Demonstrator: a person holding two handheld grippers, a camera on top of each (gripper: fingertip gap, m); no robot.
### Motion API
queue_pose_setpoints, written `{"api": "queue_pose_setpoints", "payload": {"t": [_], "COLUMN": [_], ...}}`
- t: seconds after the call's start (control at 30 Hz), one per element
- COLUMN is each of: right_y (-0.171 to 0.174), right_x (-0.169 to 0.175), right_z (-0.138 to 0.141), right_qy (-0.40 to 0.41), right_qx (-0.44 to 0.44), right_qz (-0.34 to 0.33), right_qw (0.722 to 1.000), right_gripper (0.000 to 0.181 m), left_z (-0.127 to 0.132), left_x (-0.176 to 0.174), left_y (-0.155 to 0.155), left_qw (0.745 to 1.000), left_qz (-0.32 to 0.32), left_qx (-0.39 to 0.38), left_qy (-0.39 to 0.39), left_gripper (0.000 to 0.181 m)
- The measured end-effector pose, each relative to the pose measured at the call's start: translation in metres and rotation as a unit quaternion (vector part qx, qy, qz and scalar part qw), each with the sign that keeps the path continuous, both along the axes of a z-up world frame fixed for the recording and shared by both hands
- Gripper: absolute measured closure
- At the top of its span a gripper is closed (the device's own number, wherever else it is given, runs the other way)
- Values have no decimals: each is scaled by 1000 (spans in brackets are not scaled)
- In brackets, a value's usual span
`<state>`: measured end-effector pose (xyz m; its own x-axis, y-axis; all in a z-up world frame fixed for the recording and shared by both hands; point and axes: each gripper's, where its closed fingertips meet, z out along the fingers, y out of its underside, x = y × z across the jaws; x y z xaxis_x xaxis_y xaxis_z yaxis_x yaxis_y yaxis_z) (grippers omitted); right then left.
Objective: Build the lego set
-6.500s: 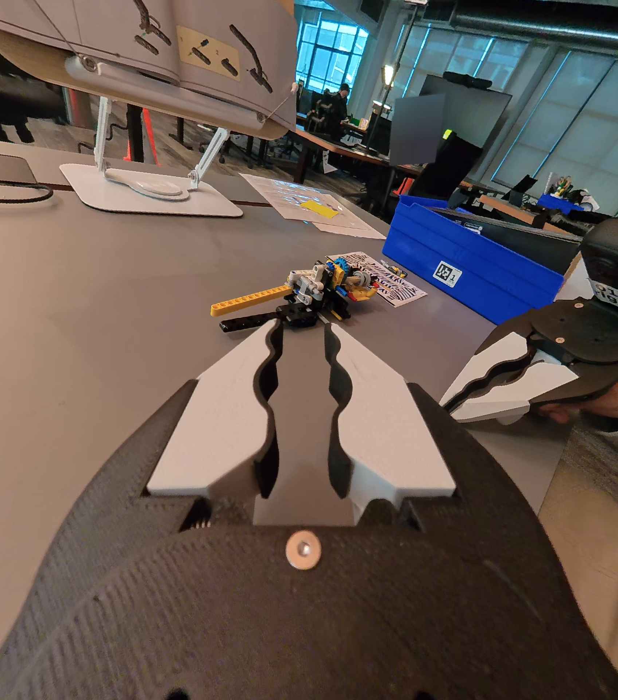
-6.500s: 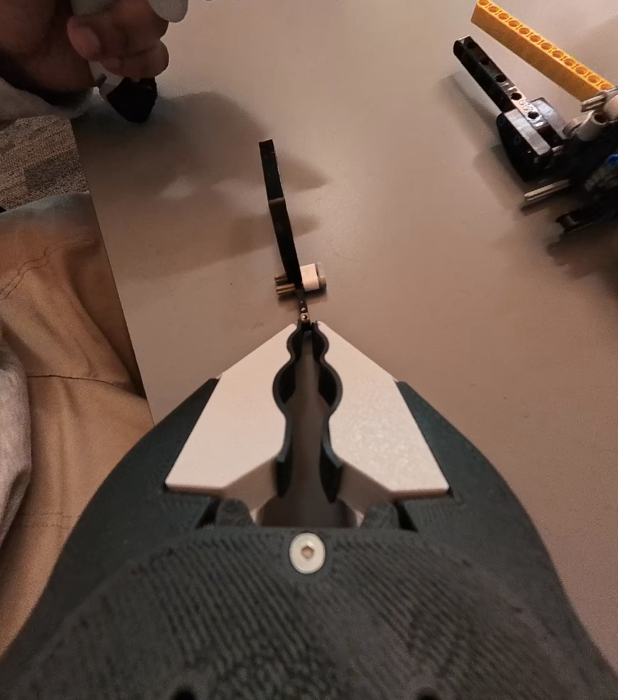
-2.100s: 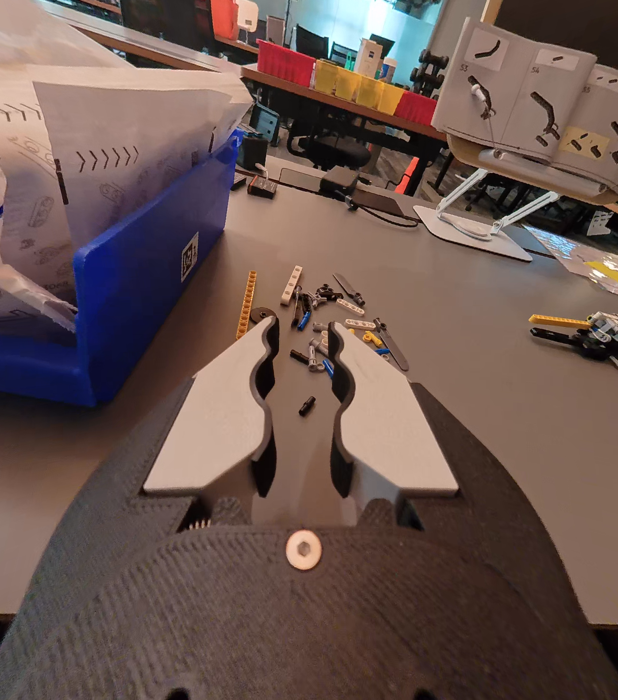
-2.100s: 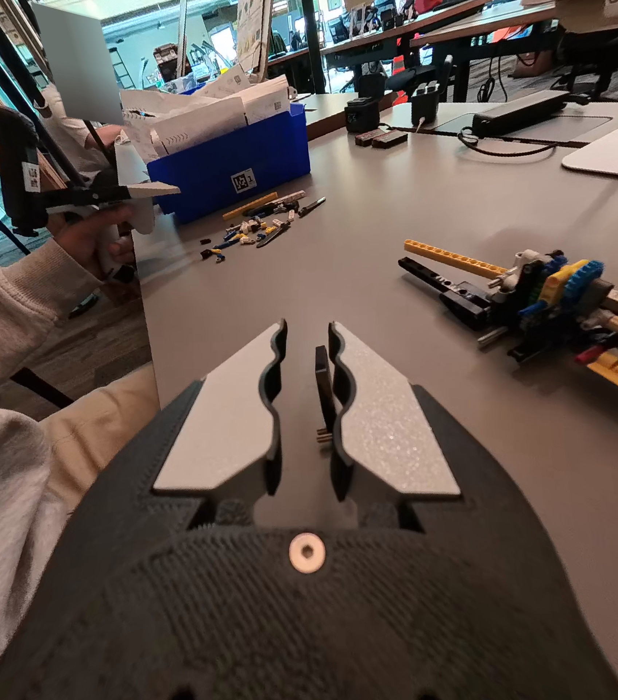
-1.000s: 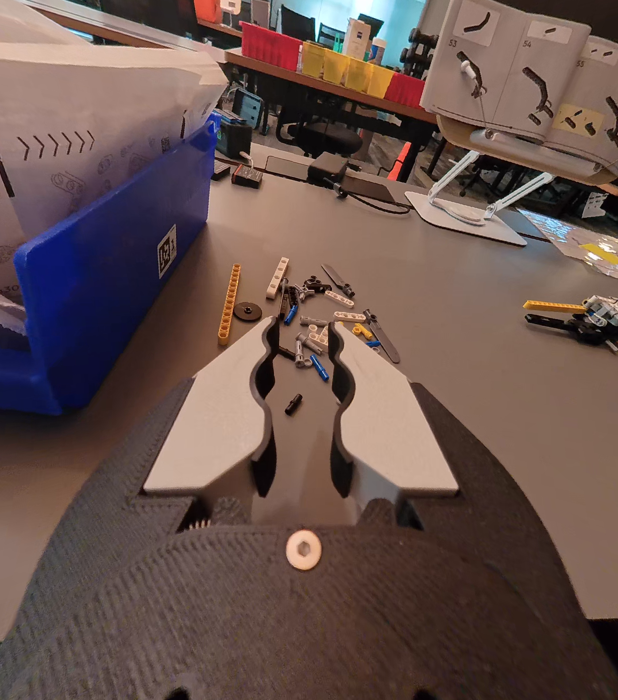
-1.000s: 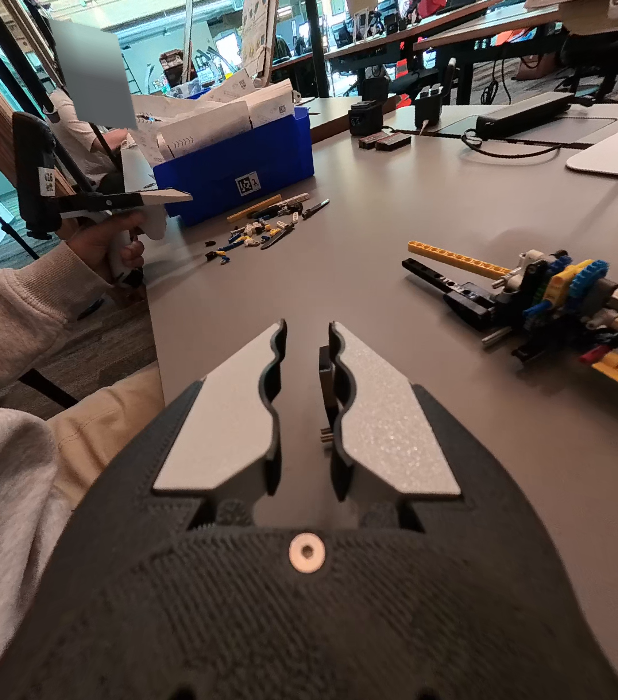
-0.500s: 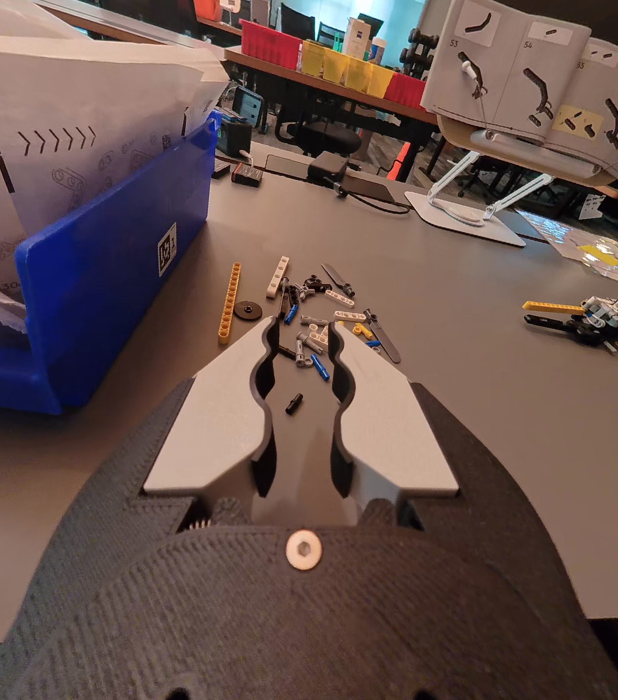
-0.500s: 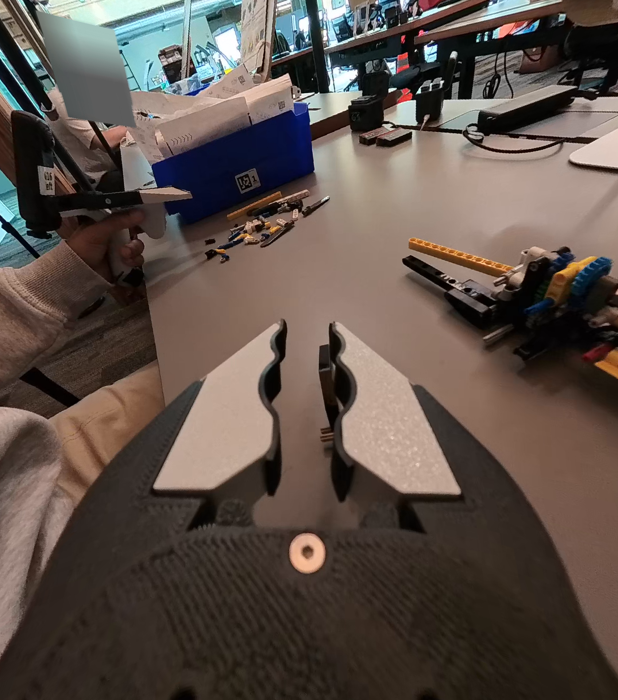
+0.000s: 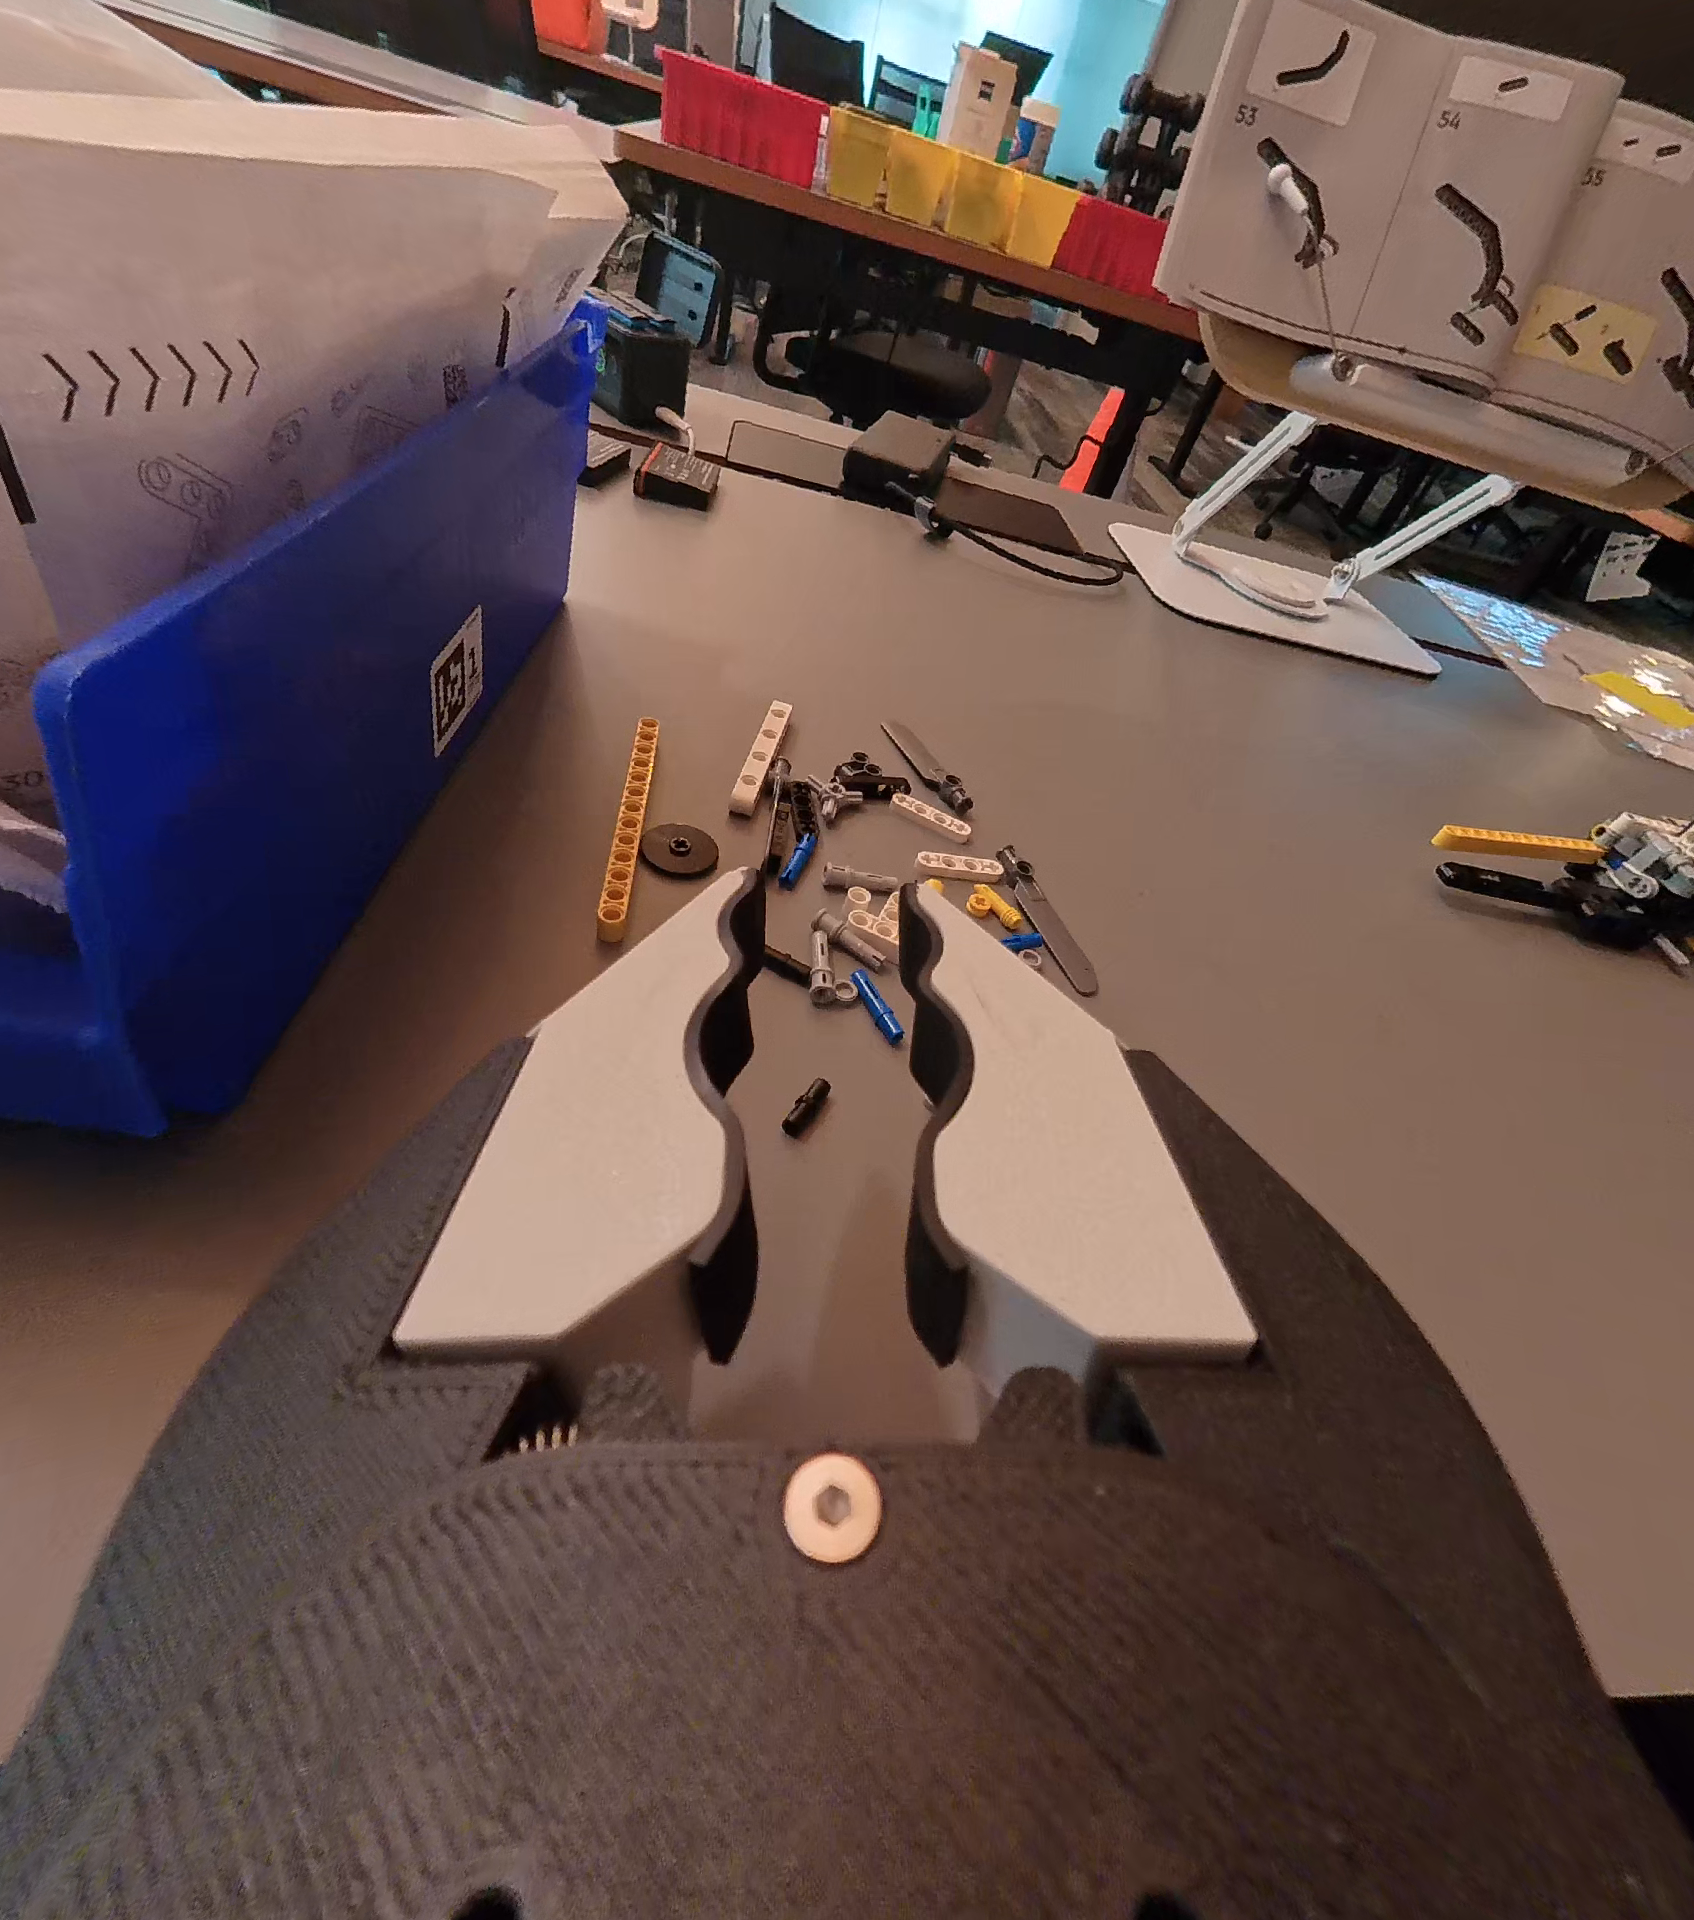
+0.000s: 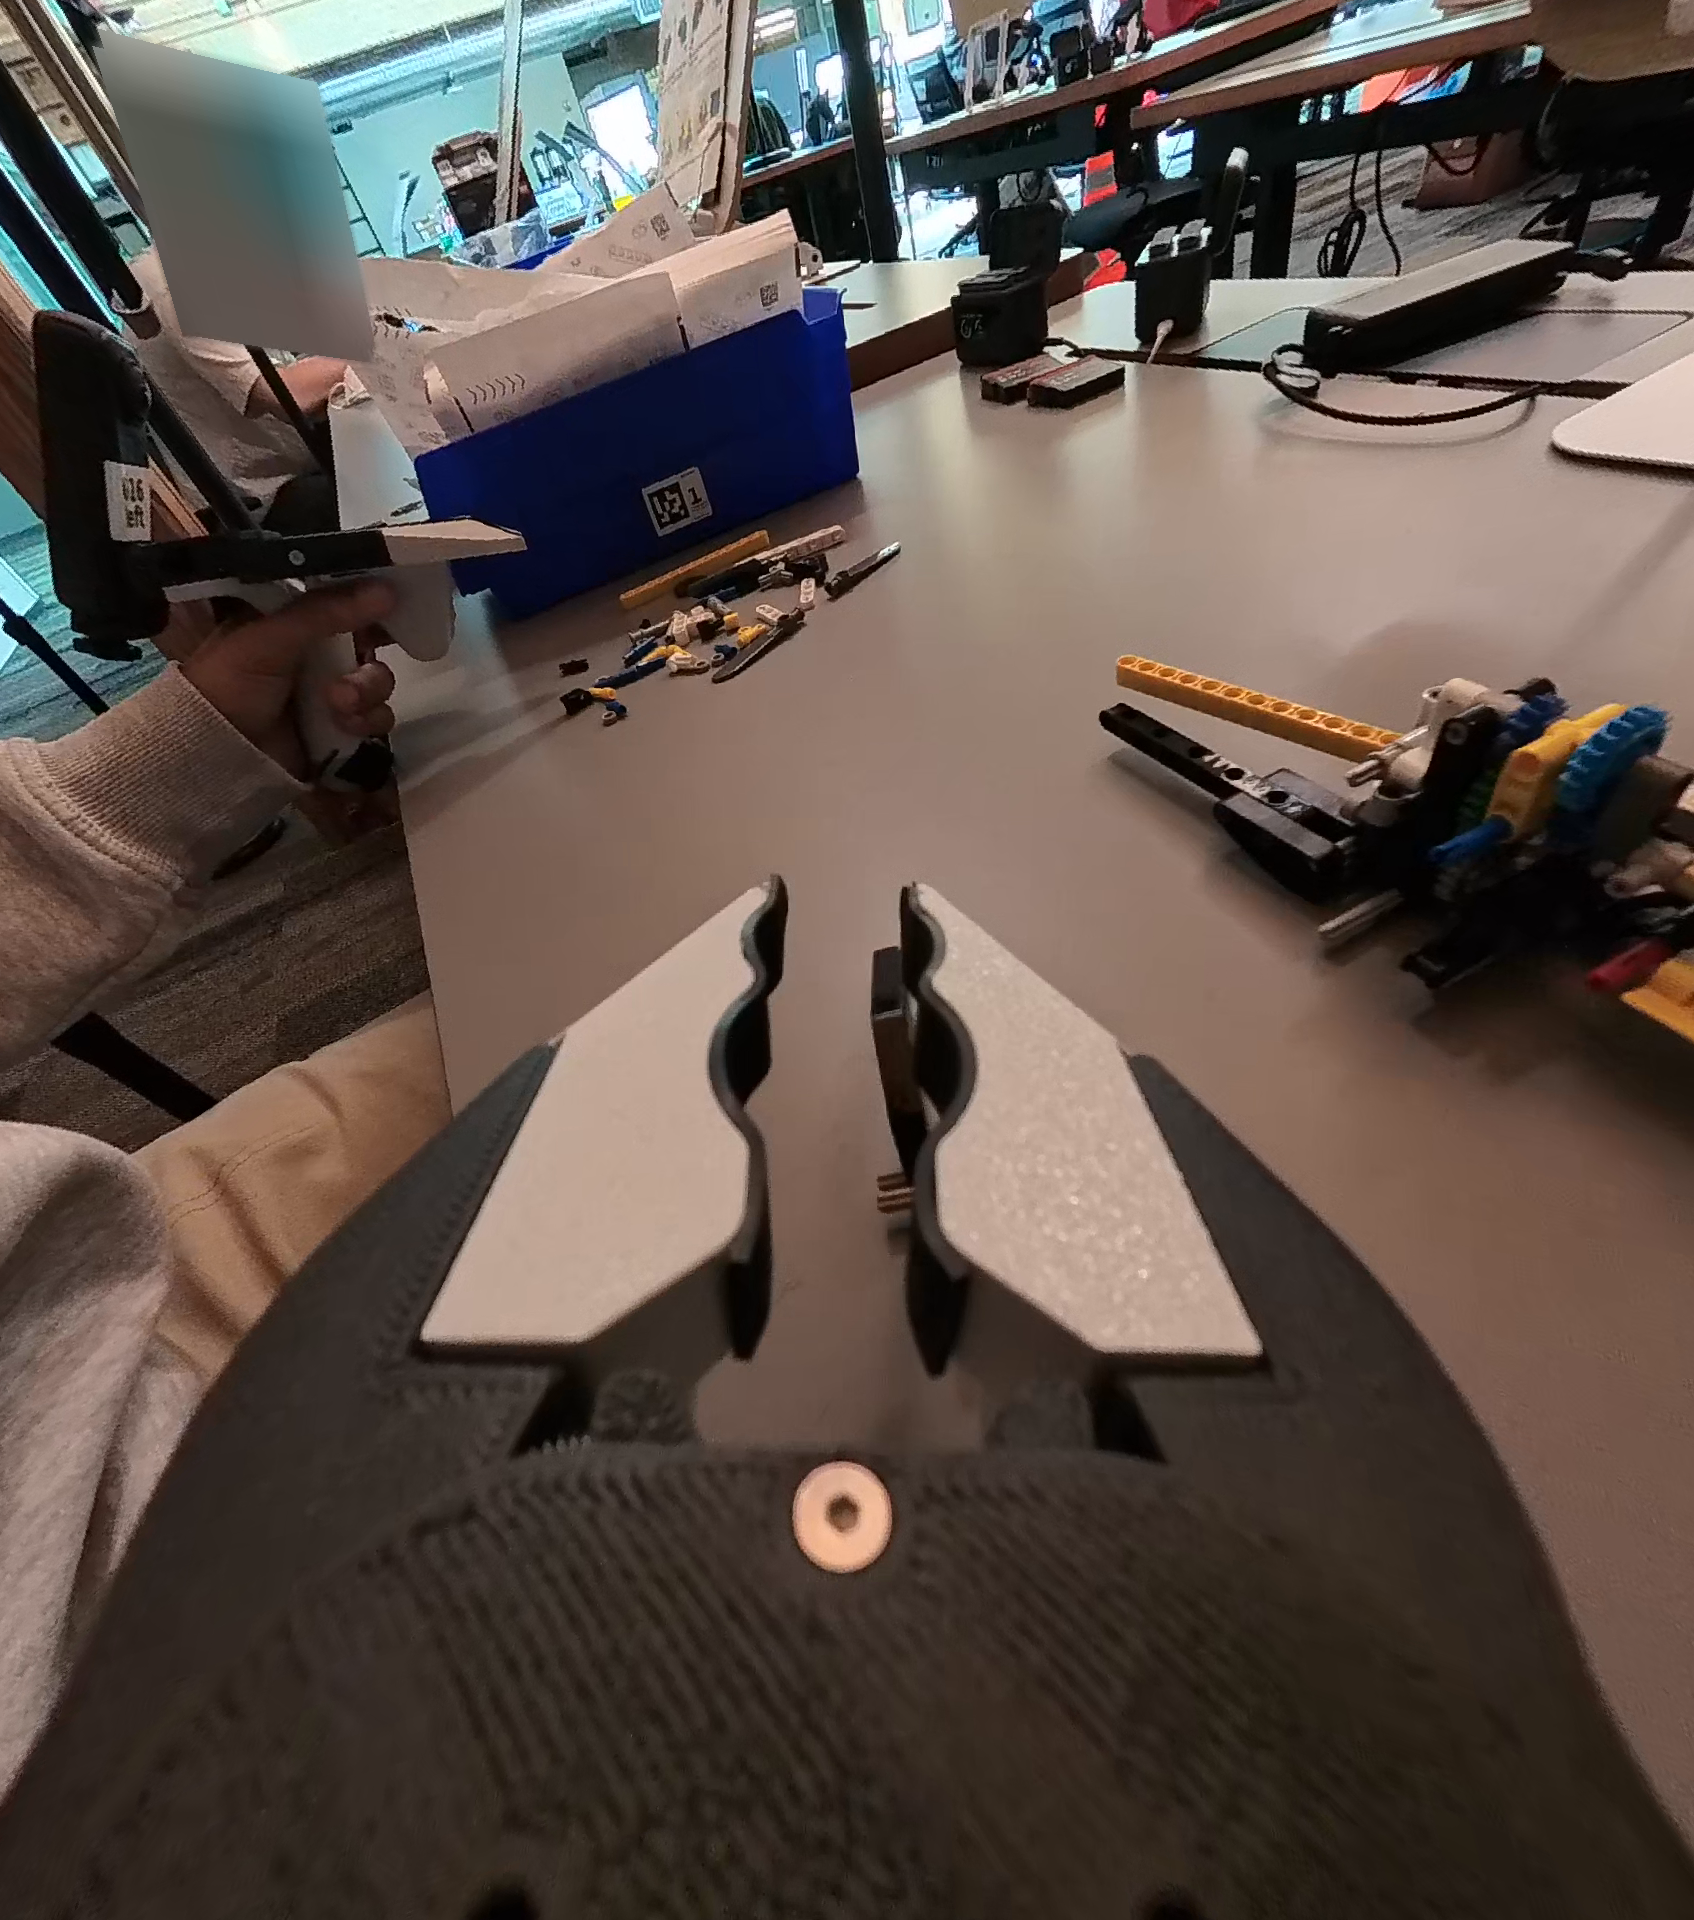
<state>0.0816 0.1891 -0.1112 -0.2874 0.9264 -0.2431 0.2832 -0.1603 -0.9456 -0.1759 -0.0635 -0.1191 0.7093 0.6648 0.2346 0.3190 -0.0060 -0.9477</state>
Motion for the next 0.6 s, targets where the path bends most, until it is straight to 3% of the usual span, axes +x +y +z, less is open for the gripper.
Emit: {"api": "queue_pose_setpoints", "payload": {"t": [0.27,0.6], "right_y": [45,40], "right_x": [9,4], "right_z": [15,8], "right_qy": [40,23], "right_qx": [-6,-22], "right_qz": [-77,-62], "right_qw": [996,998], "right_gripper": [162,162], "left_z": [2,-2], "left_x": [0,-1], "left_y": [-1,0], "left_qw": [1000,1000], "left_qz": [2,-2], "left_qx": [3,1], "left_qy": [4,-7], "left_gripper": [158,158]}}
